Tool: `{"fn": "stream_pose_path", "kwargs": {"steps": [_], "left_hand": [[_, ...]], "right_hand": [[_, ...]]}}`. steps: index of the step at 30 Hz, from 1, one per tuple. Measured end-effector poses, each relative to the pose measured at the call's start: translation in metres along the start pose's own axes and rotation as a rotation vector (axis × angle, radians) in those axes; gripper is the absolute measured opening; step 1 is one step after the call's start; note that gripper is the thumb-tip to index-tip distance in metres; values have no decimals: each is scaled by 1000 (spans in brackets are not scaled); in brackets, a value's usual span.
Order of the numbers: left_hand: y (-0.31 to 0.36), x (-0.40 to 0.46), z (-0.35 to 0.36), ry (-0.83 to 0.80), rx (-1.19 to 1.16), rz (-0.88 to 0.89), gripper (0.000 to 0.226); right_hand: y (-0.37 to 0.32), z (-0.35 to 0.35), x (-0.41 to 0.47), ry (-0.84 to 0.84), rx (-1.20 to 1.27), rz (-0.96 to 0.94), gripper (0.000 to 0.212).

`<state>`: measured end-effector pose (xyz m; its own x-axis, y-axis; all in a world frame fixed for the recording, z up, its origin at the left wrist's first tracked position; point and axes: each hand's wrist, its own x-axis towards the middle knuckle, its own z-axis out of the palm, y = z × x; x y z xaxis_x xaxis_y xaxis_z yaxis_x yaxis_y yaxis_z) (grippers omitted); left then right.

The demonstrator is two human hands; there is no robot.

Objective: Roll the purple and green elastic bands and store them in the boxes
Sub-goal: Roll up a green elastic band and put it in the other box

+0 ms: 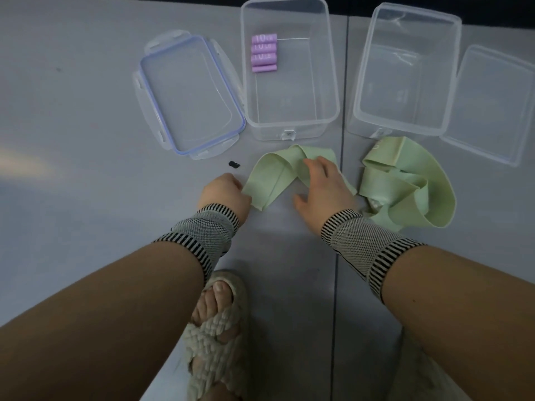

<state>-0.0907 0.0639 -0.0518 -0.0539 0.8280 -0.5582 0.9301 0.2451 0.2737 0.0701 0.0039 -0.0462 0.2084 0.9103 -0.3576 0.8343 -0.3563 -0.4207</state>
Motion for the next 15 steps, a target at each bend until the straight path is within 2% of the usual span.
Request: {"fn": "stream_pose_path", "kwargs": {"steps": [3,7,10,13,15], "left_hand": [[1,9,-7,35,-101,-31,33],[-3,12,-7,-11,-37,-105,49],[0,7,6,8,-73,-114,44],[7,6,4,116,-247,-32,30],[10,3,-10,251,-363,96,32]], "right_hand": [[3,-4,0,19,2,11,68],[3,-8,-4,17,-1,25,65],[5,-7,-7,-3,0,26,66],[9,-6,-7,-11,25,28,65],[12,-8,-6,-3,43,37,65]]}}
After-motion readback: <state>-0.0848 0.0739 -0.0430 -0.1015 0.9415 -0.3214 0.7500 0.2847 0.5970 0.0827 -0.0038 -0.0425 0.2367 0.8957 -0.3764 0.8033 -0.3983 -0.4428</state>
